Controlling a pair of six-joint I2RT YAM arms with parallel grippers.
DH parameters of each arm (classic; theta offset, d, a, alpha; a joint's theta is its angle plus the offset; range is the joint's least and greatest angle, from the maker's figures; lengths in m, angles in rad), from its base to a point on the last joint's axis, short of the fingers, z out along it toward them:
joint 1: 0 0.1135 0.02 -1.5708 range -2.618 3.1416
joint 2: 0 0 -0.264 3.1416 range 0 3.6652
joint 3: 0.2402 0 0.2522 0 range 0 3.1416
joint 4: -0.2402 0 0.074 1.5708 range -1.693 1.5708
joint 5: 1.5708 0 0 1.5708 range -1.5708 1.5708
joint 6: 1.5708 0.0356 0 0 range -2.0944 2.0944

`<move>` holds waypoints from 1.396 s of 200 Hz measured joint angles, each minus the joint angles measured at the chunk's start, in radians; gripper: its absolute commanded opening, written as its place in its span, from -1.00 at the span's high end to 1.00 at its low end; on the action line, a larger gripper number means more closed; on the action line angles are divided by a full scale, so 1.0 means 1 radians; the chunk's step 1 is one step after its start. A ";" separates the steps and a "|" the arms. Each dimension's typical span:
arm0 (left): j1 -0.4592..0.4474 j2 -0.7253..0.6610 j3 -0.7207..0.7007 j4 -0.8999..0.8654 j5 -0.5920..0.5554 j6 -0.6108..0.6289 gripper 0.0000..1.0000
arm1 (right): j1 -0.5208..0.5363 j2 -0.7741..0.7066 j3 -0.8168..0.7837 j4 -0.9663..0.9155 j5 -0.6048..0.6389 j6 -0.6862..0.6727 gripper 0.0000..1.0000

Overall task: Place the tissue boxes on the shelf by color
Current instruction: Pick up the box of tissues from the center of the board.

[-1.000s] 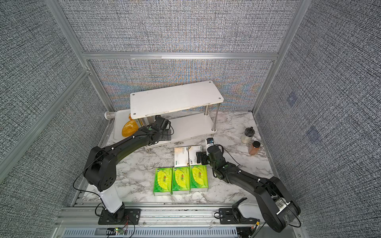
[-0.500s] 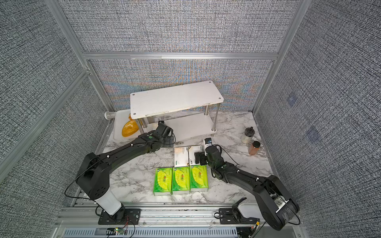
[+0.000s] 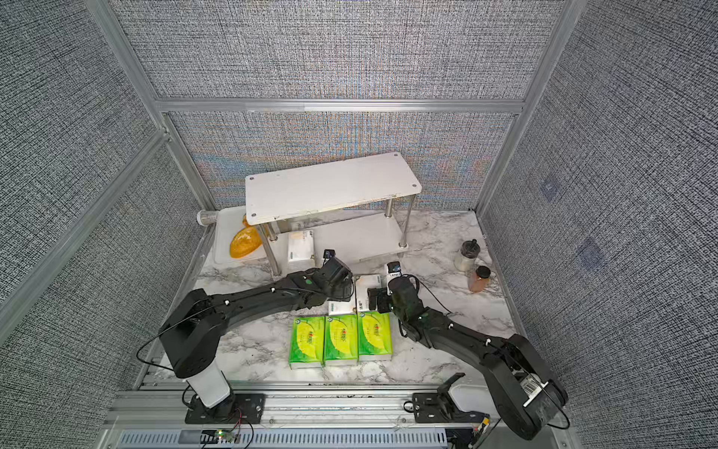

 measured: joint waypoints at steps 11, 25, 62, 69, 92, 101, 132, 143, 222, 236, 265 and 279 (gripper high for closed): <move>-0.012 0.023 0.002 0.011 0.002 -0.018 -0.98 | 0.001 0.002 -0.005 0.000 0.000 0.004 -0.98; -0.032 0.045 0.010 0.022 0.011 -0.023 -0.98 | 0.003 0.003 -0.005 0.003 0.000 0.007 -0.98; -0.063 0.093 0.029 0.039 0.000 -0.056 -0.98 | 0.005 -0.003 -0.024 0.007 0.006 0.013 -0.98; -0.064 0.100 0.029 0.039 -0.006 -0.063 -0.98 | 0.005 -0.005 -0.027 0.007 0.007 0.013 -0.98; -0.068 0.114 0.023 0.040 -0.042 -0.088 -0.98 | 0.005 -0.006 -0.031 0.008 0.008 0.013 -0.98; -0.068 0.117 0.014 0.040 -0.055 -0.094 -0.98 | 0.005 -0.005 -0.034 0.009 0.008 0.013 -0.98; -0.069 0.124 -0.010 0.042 -0.044 -0.120 -0.98 | 0.005 0.000 -0.034 0.010 0.010 0.013 -0.98; -0.073 0.110 -0.021 0.028 -0.043 -0.126 -0.98 | 0.005 0.001 -0.034 0.010 0.010 0.013 -0.98; -0.076 0.030 -0.010 -0.012 -0.060 -0.128 -0.98 | 0.005 -0.012 -0.037 0.010 0.016 0.013 -0.98; -0.076 0.053 -0.021 -0.009 -0.053 -0.128 -0.98 | 0.005 -0.014 -0.040 0.010 0.016 0.013 -0.98; -0.084 0.106 -0.026 0.045 -0.042 -0.139 -0.98 | 0.005 -0.014 -0.044 0.010 0.017 0.013 -0.98; -0.082 0.138 -0.030 0.049 -0.034 -0.148 -0.95 | 0.005 -0.017 -0.044 0.010 0.019 0.013 -0.98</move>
